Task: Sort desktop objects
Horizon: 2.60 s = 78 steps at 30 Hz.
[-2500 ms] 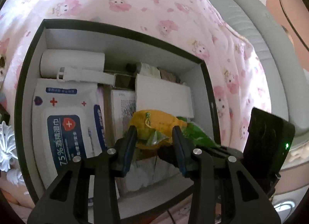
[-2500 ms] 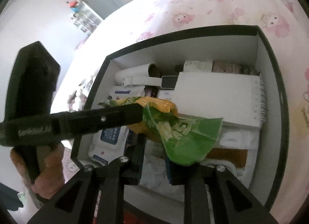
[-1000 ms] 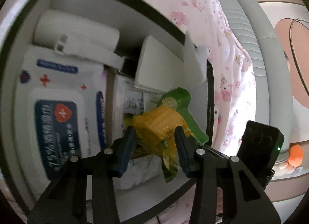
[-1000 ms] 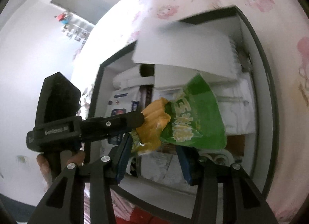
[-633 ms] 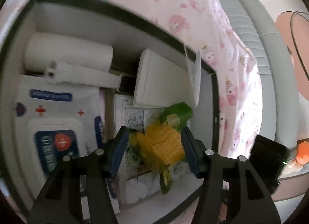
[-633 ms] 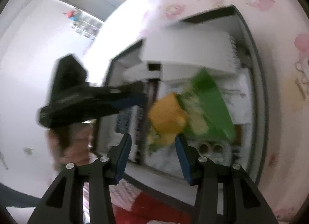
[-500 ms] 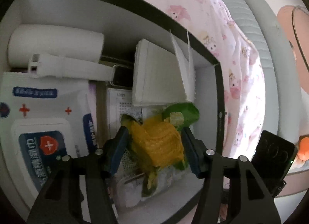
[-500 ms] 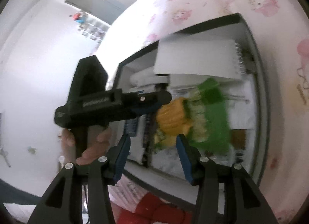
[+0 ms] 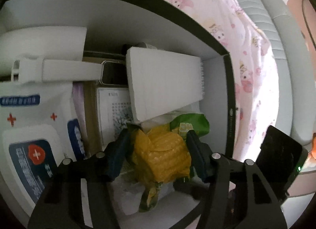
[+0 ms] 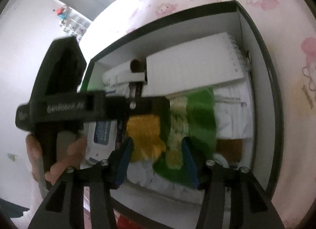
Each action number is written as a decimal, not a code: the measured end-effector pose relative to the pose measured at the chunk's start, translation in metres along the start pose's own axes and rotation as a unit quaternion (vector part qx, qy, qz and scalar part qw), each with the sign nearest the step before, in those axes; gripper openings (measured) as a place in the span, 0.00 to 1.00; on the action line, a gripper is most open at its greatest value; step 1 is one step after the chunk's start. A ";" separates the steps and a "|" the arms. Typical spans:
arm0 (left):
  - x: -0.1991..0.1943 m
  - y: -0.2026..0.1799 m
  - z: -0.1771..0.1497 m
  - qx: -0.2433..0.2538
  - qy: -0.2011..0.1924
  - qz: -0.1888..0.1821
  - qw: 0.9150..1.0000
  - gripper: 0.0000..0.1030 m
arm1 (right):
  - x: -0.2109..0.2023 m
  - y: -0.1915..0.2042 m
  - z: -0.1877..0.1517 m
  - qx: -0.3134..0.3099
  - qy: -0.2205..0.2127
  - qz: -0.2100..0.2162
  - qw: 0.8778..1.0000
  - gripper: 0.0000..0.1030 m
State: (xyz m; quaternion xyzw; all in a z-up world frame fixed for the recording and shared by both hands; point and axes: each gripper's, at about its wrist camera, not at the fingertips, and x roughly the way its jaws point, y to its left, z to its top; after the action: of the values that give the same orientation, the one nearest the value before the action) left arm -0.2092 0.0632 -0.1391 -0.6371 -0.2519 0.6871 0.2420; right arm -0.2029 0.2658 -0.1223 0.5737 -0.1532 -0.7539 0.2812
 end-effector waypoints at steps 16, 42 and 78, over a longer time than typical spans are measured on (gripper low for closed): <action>-0.041 -0.025 -0.030 0.009 -0.046 -0.078 0.996 0.36 | -0.026 0.020 0.002 -0.044 -0.070 0.034 0.996 0.25; -0.013 0.003 -0.030 -0.034 -0.067 -0.020 0.997 0.52 | -0.005 0.013 0.003 -0.056 -0.005 -0.023 0.998 0.27; -0.005 0.010 -0.024 -0.047 -0.077 -0.019 0.996 0.51 | -0.008 0.032 0.025 -0.068 -0.019 -0.100 0.992 0.32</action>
State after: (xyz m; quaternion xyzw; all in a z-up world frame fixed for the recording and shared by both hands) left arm -0.1854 0.0529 -0.1435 -0.5881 -0.3138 0.7169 0.2043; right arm -0.2172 0.2426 -0.0911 0.5514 -0.0486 -0.7974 0.2401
